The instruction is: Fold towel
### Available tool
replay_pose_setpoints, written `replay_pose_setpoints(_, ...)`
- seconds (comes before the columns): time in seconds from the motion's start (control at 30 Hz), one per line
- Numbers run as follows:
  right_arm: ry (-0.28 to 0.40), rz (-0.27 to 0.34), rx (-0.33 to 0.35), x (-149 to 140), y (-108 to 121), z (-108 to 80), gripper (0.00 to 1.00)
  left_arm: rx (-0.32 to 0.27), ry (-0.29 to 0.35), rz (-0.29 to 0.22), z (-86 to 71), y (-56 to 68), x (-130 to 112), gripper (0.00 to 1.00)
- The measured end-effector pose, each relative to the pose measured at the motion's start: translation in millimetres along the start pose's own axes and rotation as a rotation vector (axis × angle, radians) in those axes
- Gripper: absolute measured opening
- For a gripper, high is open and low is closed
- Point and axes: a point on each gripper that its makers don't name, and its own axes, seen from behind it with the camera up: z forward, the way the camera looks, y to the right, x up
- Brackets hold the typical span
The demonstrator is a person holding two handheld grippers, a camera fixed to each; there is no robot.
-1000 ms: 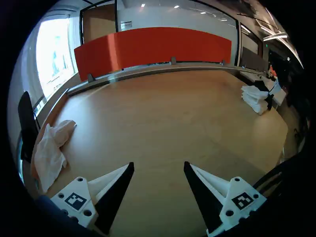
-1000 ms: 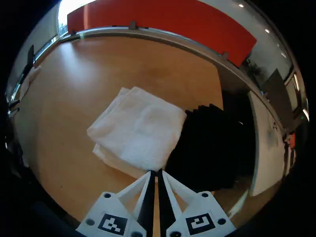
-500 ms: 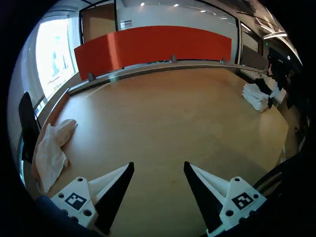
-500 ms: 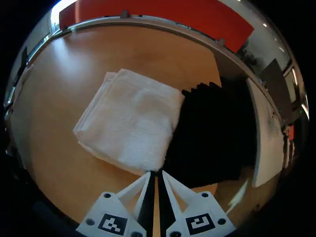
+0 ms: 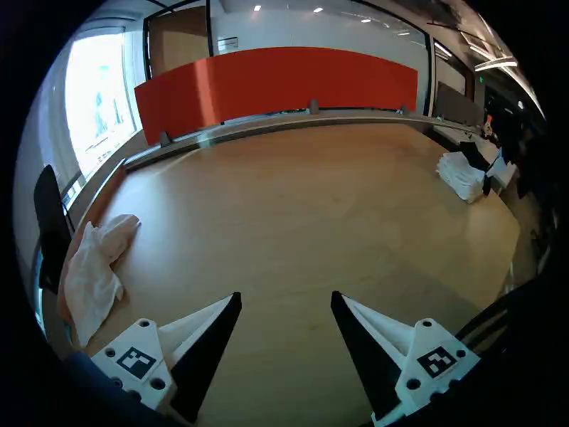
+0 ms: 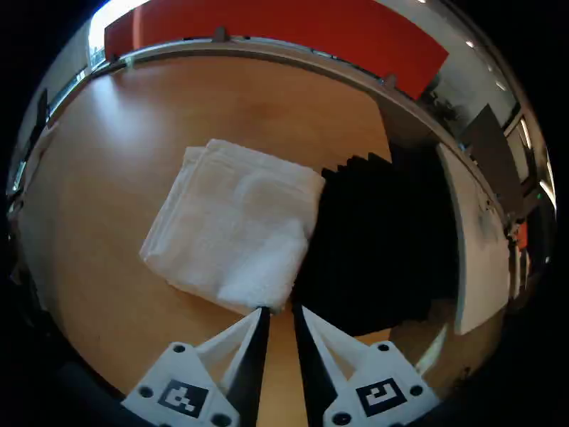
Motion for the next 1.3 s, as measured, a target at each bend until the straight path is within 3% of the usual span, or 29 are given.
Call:
replay_pose_setpoints(0.13, 0.036, -0.006, 0.002, 8, -8, -6.5, 0.61, -0.002, 0.004, -0.004, -0.8, 0.0, 0, 0.94)
replay_pose_setpoints(0.3, 0.094, 0.006, 0.034, 26, -29, -10.9, 0.74, 0.000, 0.005, -0.009, -3.3, -1.7, -3, 0.94)
replay_pose_setpoints(0.47, 0.136, 0.013, 0.077, 41, -56, -11.3, 0.75, 0.006, 0.007, -0.010, -7.3, -5.4, -5, 0.94)
replay_pose_setpoints(0.77, 0.127, 0.008, 0.099, 37, -85, 2.3, 0.75, 0.025, 0.013, -0.026, -17.1, -15.8, -9, 0.94)
replay_pose_setpoints(1.07, 0.077, 0.009, 0.107, 18, -96, 23.0, 0.75, 0.042, 0.006, -0.030, -25.7, -23.3, -17, 0.94)
replay_pose_setpoints(1.3, 0.073, -0.007, 0.103, 15, -94, 22.3, 0.75, 0.060, 0.000, -0.041, -32.7, -31.2, -25, 0.94)
